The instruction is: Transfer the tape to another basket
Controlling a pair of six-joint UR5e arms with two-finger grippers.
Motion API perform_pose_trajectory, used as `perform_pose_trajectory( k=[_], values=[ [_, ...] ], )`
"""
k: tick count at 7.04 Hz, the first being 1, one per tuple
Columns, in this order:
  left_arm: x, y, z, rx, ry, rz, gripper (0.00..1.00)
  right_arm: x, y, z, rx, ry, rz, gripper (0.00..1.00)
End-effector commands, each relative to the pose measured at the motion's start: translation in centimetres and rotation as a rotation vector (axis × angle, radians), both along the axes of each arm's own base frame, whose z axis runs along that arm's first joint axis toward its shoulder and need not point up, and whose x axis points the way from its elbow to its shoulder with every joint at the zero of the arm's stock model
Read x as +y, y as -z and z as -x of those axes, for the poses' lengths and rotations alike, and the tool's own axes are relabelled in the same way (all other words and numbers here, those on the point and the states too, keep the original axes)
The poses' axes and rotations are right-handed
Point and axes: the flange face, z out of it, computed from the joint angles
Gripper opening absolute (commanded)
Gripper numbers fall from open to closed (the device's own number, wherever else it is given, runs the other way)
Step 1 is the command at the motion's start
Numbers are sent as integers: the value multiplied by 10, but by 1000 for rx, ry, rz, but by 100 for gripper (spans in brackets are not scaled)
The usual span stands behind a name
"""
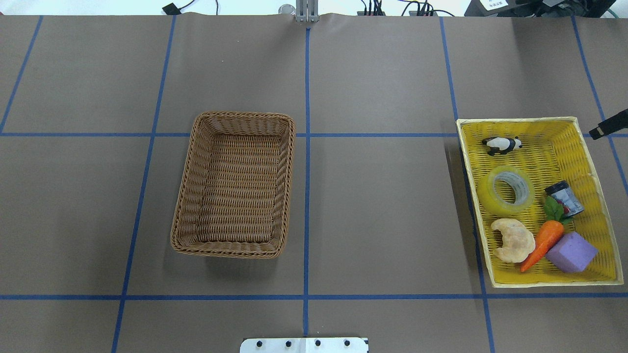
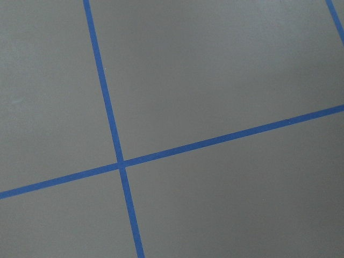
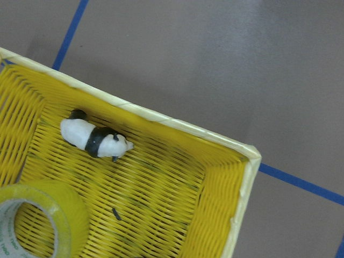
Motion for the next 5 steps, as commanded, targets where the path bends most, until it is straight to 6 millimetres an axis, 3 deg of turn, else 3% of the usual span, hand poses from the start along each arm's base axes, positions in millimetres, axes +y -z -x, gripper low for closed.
perform_pose_trajectory(
  k=[1,3,5],
  values=[
    [0,1,0,0,0,-2,99,24,22,68,43,65,-69,100],
    [-1,1,-1,0,-1,0,98,29,15,81,49,90,-60,99],
    [-1,0,-1,0,-2,0,99,26,3,108,63,131,-44,94]
  ],
)
